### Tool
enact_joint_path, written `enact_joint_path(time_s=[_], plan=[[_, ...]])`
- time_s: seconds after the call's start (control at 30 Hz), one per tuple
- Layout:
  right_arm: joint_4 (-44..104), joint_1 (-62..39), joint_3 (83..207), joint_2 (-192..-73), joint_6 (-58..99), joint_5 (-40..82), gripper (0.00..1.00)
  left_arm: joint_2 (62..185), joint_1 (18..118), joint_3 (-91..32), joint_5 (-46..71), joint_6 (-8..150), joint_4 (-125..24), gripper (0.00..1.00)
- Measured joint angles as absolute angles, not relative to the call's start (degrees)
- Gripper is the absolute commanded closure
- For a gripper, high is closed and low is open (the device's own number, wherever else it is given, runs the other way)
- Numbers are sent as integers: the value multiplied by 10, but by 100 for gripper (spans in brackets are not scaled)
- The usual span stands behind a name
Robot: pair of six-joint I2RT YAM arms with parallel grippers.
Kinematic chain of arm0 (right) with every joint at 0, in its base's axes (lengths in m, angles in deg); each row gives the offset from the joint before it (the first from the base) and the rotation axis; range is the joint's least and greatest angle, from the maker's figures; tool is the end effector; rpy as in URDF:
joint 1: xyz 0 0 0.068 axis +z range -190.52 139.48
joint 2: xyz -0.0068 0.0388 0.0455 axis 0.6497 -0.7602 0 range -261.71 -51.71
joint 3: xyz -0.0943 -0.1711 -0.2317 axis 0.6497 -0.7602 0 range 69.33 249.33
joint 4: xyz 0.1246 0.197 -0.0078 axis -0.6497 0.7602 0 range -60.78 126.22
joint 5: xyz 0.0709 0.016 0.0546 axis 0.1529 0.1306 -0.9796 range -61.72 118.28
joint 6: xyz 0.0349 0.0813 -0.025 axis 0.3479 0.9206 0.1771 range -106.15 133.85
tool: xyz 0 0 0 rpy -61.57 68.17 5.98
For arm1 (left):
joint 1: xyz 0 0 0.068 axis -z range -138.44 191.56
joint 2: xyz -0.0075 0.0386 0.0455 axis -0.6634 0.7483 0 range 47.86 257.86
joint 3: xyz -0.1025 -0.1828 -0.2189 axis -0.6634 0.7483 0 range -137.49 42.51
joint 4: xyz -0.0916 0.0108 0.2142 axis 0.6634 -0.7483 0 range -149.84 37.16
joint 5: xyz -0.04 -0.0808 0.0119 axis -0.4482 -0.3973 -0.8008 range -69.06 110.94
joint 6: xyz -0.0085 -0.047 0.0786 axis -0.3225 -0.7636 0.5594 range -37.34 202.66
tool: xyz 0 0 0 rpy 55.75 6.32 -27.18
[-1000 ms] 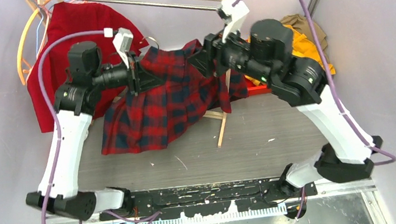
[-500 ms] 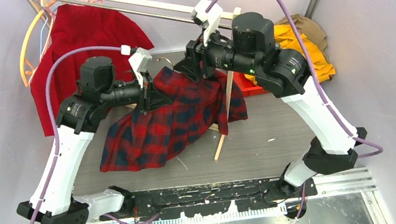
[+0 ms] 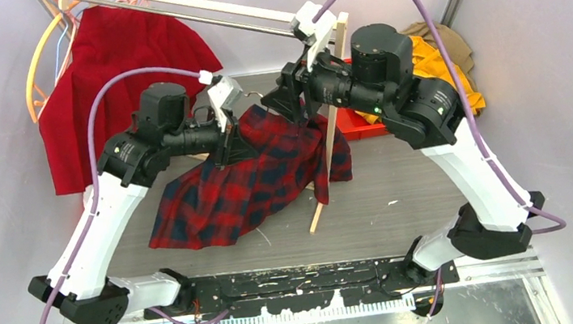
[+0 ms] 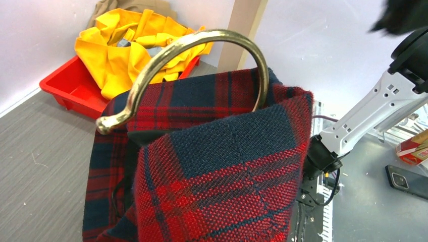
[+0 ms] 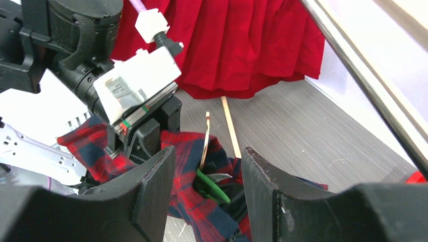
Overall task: Place the skirt on the hanger
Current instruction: Adjust the hanger.
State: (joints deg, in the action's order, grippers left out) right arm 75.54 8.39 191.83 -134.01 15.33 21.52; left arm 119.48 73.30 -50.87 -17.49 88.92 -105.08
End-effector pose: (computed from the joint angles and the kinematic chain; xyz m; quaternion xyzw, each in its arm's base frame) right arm 0.1640 0.2029 0.5738 -0.3347 0.6640 0.3237 0.5850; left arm 0.1630 -0.1612 0.4585 0.4214 0.7219 -0.3821 0.3941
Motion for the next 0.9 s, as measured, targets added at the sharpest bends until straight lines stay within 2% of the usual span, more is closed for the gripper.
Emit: enact_joint_path(time_s=[0.3, 0.43, 0.6, 0.9], plan=[[776, 85, 1956, -1404, 161, 232, 46, 1207, 777, -509, -133, 893, -1055, 100], [794, 85, 1969, -1420, 161, 243, 51, 1212, 789, -509, -120, 894, -1055, 100], [825, 87, 1997, -1433, 160, 266, 63, 1212, 798, -510, -110, 894, -1059, 100], [873, 94, 2032, -1435, 157, 296, 69, 1213, 806, -517, -101, 894, -1065, 100]])
